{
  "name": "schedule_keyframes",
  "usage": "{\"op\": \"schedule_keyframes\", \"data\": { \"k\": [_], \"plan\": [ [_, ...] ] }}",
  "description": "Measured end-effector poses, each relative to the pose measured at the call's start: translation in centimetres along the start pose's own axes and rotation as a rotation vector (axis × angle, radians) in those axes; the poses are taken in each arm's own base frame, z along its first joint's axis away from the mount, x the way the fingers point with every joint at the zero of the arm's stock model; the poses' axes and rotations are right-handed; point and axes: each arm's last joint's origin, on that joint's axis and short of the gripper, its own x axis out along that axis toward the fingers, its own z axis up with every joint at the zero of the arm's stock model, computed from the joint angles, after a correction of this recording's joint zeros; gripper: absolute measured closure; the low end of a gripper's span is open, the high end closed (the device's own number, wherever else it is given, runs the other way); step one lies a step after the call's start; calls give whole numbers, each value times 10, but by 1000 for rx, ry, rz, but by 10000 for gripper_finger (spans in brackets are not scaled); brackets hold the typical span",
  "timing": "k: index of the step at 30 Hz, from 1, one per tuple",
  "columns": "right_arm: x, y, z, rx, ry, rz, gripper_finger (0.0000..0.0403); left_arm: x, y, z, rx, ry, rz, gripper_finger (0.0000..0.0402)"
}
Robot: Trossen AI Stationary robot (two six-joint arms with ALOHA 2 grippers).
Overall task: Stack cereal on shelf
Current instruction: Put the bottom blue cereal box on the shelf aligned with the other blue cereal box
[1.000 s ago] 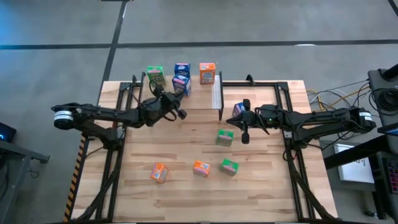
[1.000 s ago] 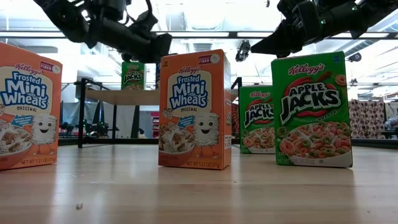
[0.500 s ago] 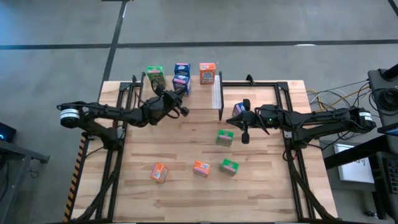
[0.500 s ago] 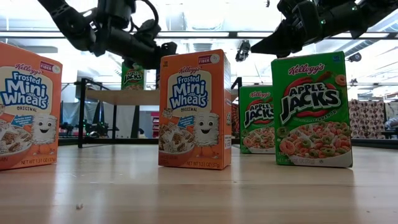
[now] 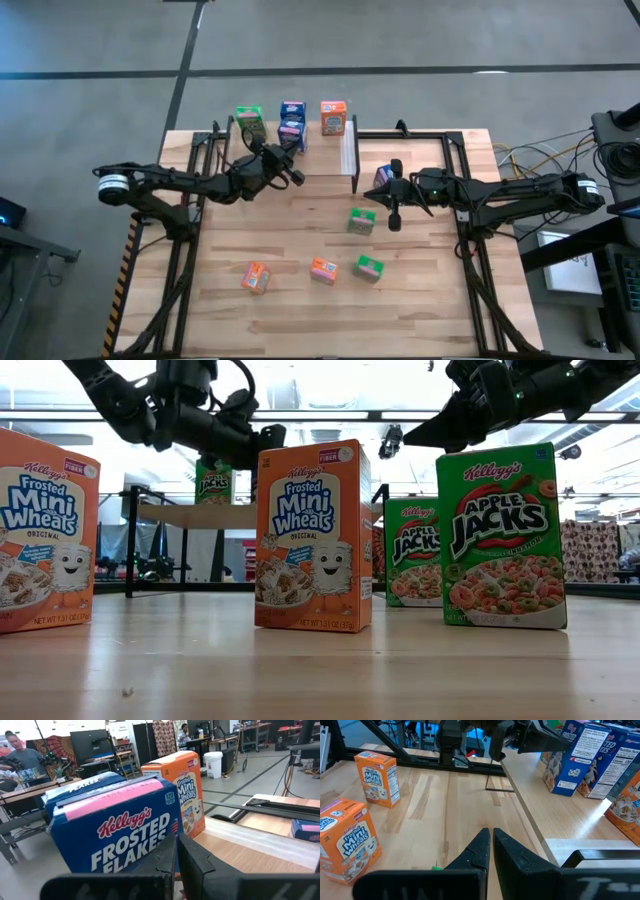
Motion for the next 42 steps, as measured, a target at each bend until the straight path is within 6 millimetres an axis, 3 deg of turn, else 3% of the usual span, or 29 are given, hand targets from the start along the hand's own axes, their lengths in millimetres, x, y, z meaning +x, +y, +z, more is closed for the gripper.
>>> {"op": "schedule_keyframes", "data": {
  "k": [15, 22, 33, 42],
  "plan": [
    [0, 0, 0, 0, 1, -5, 390, 2, -2, -2, -7, -13, 1, 400],
    [0, 0, 0, -3, 1, -5, 390, -7, -9, 6, -13, -40, -37, 400],
    [0, 0, 0, 20, 1, -5, 390, -64, -22, 41, 65, -62, -225, 400],
    [0, 0, 1, 132, -6, -6, 390, -113, -9, 56, 125, -12, -368, 400]
  ]
}}
